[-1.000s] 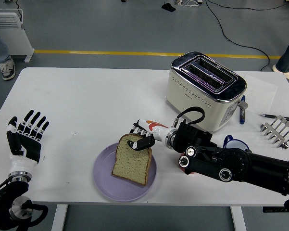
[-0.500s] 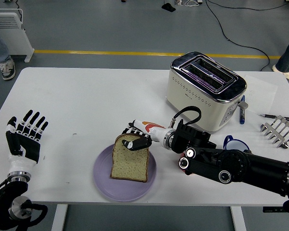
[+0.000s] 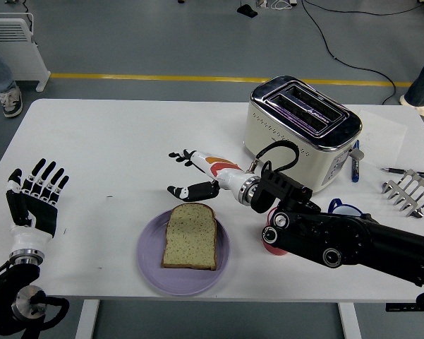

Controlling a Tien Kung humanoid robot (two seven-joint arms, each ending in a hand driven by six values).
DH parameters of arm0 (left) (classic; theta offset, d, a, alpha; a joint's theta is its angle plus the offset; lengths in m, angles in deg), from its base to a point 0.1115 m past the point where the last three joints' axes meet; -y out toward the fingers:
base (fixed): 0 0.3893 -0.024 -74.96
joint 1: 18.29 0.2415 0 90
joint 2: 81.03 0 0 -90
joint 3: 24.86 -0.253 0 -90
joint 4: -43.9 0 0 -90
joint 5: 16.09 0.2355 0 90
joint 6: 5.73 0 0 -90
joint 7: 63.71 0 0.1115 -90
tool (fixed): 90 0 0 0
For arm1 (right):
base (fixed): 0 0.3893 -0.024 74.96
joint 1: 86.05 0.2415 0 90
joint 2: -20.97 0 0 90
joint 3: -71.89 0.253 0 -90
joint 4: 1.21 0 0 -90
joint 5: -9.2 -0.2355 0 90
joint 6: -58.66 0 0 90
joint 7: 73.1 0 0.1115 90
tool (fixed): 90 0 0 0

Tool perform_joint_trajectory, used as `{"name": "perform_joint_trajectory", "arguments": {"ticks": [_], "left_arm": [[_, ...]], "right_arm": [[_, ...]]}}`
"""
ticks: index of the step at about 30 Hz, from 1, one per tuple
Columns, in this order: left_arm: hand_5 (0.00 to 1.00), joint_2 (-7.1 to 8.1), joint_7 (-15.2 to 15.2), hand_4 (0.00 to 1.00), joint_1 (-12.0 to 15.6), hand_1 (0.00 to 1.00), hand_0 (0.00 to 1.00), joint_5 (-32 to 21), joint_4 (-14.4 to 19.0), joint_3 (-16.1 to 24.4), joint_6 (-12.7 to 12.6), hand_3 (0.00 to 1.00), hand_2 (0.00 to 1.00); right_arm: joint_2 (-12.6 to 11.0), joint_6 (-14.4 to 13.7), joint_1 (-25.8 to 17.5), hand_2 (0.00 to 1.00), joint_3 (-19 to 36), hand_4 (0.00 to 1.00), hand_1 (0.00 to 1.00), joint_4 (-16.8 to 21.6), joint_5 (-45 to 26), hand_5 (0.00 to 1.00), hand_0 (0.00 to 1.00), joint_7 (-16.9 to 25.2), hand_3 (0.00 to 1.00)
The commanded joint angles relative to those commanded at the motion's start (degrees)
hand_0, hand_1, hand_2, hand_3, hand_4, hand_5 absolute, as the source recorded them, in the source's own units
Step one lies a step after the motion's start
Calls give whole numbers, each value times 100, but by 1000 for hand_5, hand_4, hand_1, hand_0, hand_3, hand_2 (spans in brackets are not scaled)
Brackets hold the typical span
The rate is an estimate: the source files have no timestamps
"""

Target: Push plate across desktop,pick up the break from the machine,place the break in the plate

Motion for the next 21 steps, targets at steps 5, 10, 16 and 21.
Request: {"name": "perform_joint_trajectory", "arguments": {"ticks": [5, 10, 16, 21], "left_arm": [[998, 0, 0, 548, -19, 749, 778, 2, 17, 44, -5, 722, 762], [998, 0, -4, 547, -35, 750, 778, 9, 37, 82, -9, 723, 763], [998, 0, 4, 547, -11, 750, 778, -15, 52, 115, -7, 723, 763], [998, 0, 18, 547, 12, 750, 778, -44, 72, 152, -22, 723, 763]], "right_arm": [[-322, -42, -243, 883, 609, 737, 839, 736, -73, 478, 853, 384, 921], [-780, -168, -639, 845, 1591, 662, 819, 1700, -590, 428, 843, 859, 841], [-1228, -343, -1190, 832, 2882, 628, 814, 2362, -1810, 413, 844, 1491, 819], [-1437, -59, -1822, 825, 4063, 608, 816, 2513, -3002, 445, 834, 1979, 811]]}}
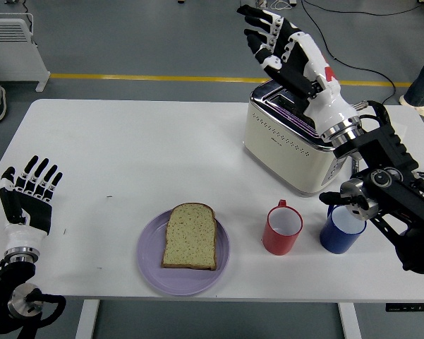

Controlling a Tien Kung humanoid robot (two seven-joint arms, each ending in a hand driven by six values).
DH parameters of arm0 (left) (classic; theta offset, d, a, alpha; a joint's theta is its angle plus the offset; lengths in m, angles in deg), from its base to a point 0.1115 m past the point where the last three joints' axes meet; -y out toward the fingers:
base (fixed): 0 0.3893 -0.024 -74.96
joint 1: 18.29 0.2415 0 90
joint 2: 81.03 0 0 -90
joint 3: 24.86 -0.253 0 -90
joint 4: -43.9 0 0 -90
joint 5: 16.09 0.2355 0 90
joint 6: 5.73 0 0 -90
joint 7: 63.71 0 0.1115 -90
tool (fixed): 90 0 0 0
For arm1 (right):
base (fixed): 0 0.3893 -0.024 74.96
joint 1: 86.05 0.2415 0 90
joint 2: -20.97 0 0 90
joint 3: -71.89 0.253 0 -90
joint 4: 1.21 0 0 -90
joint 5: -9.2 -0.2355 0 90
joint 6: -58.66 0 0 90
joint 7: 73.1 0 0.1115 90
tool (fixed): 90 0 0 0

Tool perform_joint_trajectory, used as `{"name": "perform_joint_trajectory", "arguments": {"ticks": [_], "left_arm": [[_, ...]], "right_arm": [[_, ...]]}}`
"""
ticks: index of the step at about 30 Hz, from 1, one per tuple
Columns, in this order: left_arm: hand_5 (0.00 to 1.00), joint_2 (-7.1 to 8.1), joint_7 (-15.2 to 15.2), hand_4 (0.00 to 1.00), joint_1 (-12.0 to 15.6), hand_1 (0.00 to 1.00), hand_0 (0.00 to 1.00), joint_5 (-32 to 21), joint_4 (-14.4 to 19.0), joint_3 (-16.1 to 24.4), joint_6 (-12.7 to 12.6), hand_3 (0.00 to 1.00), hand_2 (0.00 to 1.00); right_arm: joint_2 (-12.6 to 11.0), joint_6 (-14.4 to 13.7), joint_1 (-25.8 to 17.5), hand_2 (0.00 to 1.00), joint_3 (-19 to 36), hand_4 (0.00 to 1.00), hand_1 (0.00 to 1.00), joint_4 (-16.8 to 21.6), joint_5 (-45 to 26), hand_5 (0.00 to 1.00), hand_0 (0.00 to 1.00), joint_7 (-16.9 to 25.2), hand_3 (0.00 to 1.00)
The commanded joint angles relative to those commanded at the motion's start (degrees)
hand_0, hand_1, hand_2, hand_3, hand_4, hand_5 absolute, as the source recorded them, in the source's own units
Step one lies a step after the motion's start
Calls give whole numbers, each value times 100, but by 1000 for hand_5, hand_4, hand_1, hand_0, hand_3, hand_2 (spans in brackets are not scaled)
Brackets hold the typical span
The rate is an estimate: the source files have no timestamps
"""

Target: Push plate across desktop,pick up the break from the machine,place the break in the plate

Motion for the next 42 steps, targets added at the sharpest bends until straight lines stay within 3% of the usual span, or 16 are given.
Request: {"name": "perform_joint_trajectory", "arguments": {"ticks": [5, 11, 16, 25, 32, 33, 42], "left_arm": [[998, 0, 7, 548, 14, 750, 778, 6, 39, 74, -24, 724, 763], [998, 0, 2, 548, 58, 750, 778, 16, 75, 223, -32, 725, 763], [998, 0, -3, 549, 108, 750, 776, 12, 105, 280, -33, 724, 763], [998, 0, -19, 554, 189, 750, 778, -10, 168, 408, -29, 724, 762], [998, 0, -38, 553, 225, 749, 776, -3, 194, 515, -31, 724, 762], [998, 0, -39, 555, 225, 748, 775, -1, 197, 523, -33, 723, 762], [998, 0, -80, 554, 201, 748, 775, 15, 199, 632, -38, 723, 762]], "right_arm": [[-96, 143, -690, 826, 1220, 601, 814, -162, -1159, 463, 833, 81, 818], [-110, 287, -1459, 822, 2343, 572, 805, -473, -1726, 470, 828, 11, 818], [-25, 383, -1950, 821, 2652, 537, 808, -682, -1838, 484, 827, -27, 814], [261, 809, -2783, 826, 3091, 535, 815, -927, -1619, 498, 834, -279, 814], [317, 1565, -2945, 817, 3473, 535, 814, -1042, -1077, 499, 832, -1016, 807], [313, 1623, -2949, 780, 3505, 530, 795, -1050, -1023, 503, 811, -1105, 769], [330, 1778, -2920, 780, 3660, 523, 792, -1162, -901, 517, 804, -1319, 764]]}}
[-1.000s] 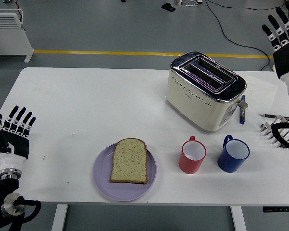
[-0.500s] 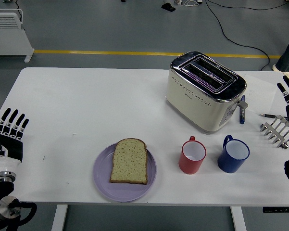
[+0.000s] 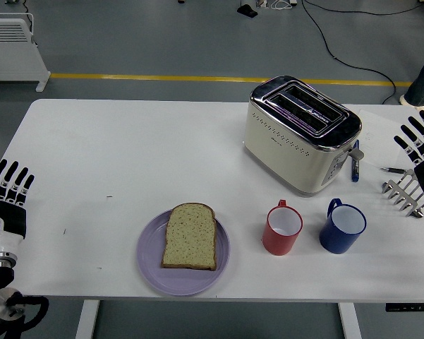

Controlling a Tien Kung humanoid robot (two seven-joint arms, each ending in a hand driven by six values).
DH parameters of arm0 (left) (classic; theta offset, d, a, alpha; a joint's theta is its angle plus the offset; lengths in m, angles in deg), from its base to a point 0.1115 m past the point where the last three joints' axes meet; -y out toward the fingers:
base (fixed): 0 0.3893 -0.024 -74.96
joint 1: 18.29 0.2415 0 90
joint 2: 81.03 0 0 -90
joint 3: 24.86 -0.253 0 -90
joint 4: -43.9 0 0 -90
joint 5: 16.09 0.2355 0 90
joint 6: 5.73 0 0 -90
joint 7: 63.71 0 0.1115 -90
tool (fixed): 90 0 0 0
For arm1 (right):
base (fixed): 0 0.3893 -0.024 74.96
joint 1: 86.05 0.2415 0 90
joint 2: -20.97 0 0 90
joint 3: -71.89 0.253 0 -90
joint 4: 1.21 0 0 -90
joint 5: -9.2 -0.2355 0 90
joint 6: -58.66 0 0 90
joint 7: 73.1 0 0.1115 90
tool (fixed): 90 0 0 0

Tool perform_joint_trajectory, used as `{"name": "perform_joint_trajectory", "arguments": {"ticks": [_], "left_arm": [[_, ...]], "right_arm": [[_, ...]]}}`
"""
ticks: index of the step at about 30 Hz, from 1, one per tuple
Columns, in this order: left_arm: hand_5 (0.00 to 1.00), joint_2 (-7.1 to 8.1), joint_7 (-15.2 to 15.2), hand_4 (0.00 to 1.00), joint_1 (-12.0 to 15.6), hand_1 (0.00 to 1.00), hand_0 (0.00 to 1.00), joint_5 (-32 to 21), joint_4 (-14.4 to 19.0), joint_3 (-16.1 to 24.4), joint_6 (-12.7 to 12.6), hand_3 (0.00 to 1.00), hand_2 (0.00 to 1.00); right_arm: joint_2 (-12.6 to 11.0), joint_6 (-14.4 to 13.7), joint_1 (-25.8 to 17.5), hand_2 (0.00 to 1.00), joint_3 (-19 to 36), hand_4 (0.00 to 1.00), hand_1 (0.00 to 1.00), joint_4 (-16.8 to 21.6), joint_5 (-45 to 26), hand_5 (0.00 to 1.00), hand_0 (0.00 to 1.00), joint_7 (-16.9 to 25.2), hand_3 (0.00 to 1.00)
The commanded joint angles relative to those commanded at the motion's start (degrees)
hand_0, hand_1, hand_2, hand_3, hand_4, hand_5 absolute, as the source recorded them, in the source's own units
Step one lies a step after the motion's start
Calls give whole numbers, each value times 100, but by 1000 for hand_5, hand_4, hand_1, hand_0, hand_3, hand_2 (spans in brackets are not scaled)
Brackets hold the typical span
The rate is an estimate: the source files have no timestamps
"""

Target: Push plate across desktop,pick up the break from the machine,place the break in the plate

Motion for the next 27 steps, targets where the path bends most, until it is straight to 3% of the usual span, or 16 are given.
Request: {"name": "perform_joint_trajectory", "arguments": {"ticks": [17, 27], "left_arm": [[998, 0, -112, 557, -60, 748, 777, 51, 27, 94, -35, 724, 762], [998, 0, -496, 556, -75, 752, 776, 143, 141, 156, -181, 724, 762]], "right_arm": [[109, -31, 19, 778, 45, 507, 785, -202, 64, 557, 799, -23, 761], [145, -15, 52, 774, 0, 505, 782, -322, -78, 561, 793, 26, 762]]}}
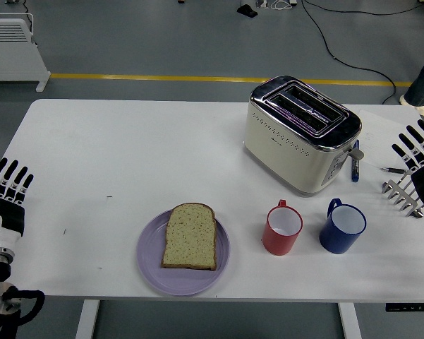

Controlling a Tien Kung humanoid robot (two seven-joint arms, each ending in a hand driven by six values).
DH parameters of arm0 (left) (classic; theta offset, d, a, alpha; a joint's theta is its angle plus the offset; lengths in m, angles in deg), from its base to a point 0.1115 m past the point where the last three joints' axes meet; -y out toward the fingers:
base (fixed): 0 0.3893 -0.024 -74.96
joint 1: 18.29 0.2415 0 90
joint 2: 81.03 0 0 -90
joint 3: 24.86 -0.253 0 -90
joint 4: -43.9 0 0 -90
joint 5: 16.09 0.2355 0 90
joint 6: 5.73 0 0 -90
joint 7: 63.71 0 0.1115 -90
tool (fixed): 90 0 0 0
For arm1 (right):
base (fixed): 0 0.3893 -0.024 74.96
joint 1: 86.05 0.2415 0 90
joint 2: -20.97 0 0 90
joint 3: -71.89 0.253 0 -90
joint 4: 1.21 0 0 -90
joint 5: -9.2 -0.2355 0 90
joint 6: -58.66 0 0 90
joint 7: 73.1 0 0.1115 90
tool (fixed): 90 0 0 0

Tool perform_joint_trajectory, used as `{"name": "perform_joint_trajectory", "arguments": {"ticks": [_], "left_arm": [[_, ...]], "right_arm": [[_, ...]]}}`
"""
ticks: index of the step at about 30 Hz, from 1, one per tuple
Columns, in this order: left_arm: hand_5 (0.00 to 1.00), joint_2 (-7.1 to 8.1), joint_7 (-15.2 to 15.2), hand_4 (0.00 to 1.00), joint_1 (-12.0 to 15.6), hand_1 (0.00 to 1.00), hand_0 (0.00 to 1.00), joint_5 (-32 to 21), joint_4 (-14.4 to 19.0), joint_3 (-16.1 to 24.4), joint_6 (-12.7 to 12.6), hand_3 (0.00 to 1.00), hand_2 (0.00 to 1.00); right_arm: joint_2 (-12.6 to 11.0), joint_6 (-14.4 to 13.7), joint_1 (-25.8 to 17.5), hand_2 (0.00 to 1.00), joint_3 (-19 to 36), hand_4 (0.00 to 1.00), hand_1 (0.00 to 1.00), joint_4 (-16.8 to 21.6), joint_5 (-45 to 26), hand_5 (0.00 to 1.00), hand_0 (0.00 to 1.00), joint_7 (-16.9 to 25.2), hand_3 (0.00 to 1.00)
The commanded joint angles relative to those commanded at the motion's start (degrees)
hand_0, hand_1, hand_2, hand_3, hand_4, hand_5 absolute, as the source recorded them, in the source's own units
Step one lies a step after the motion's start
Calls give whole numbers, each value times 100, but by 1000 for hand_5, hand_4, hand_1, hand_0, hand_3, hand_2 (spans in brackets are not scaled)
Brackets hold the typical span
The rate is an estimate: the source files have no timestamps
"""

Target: Push plate across desktop,pick up the break from the machine,place the break in the plate

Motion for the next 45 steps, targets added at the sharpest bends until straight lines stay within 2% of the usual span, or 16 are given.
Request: {"name": "perform_joint_trajectory", "arguments": {"ticks": [12, 45], "left_arm": [[998, 0, -23, 554, -4, 752, 778, 13, 29, 74, -34, 728, 765], [998, 0, -8, 551, 90, 754, 778, 8, 27, 21, -77, 727, 765]], "right_arm": [[79, -23, 16, 771, 53, 504, 773, -48, -16, 562, 789, 3, 756], [103, -111, -80, 766, 54, 501, 766, -153, -61, 554, 785, 42, 760]]}}
